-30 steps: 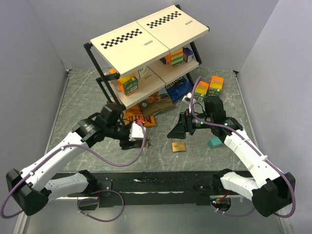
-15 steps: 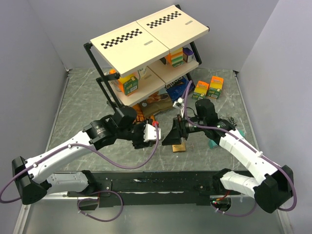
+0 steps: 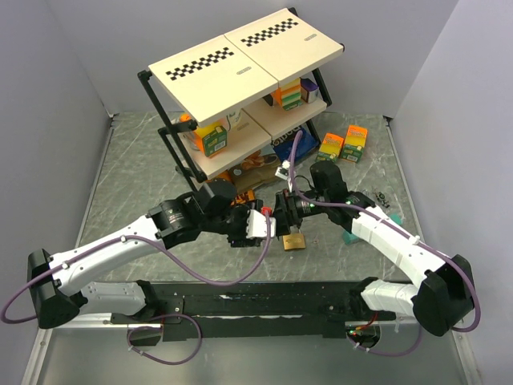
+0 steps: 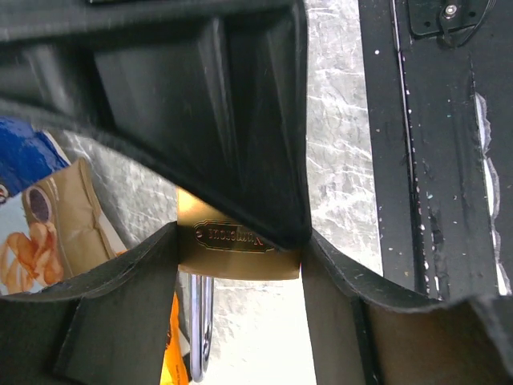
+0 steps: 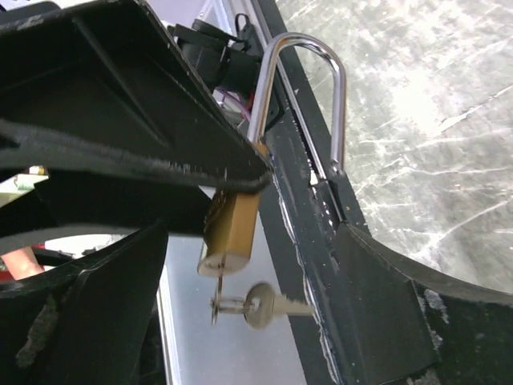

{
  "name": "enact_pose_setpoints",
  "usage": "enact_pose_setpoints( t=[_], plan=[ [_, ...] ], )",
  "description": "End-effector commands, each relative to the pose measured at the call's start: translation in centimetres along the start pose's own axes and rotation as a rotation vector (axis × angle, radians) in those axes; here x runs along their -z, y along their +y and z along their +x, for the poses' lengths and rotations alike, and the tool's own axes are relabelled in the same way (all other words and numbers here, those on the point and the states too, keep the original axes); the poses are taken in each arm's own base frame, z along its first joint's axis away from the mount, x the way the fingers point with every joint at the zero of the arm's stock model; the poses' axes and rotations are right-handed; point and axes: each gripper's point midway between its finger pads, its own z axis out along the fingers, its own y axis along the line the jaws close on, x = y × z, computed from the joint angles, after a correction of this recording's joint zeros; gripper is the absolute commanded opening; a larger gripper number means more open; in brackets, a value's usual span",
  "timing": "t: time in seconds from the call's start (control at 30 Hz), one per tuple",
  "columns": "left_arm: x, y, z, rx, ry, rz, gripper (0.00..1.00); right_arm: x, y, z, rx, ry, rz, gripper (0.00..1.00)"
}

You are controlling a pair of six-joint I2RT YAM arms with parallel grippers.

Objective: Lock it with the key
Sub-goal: Pick up the lock from the center of the board.

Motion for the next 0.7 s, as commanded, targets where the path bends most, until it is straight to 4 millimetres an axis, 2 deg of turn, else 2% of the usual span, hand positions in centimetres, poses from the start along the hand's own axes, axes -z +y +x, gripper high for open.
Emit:
enact_pose_setpoints(
  t=[0.0,0.3,0.33,0.5,0.53,0.6,0.63,0.67],
  plan=[
    [0.9,2.5,-4.7,-0.098,-0.134,-0.098,0.01,-0.2,1.2,-1.2,0.052,-0.022,-0.033,0.88],
    [0.2,2.4,-5.0,-0.133,-0.128,-0.094,0.01,-0.4,1.7,-1.1,0.050,-0.018,-0.063,0.60],
    [0.2,2.5,-5.0,-0.137,-0.129,-0.099,0.01,-0.3,1.8,-1.1,0.048,-0.016,-0.069,0.52],
    [0.0,2.6,-4.3,-0.140,-0.098,-0.111,0.01,-0.2,2.4,-1.1,0.056,-0.016,-0.094,0.31],
    [-0.1,2.7,-4.1,-0.143,-0.088,-0.117,0.01,-0.2,2.4,-1.2,0.055,-0.018,-0.097,0.20],
    [-0.1,2.8,-3.6,-0.140,-0.074,-0.130,0.02,-0.1,2.7,-1.0,0.051,-0.013,-0.106,0.08],
    [0.0,2.9,-3.5,-0.141,-0.068,-0.133,0.04,0.0,2.7,-1.0,0.051,-0.015,-0.107,0.00],
    [0.0,2.9,-3.2,-0.140,-0.059,-0.136,0.19,0.0,2.8,-0.9,0.051,-0.015,-0.107,0.00]
  ],
)
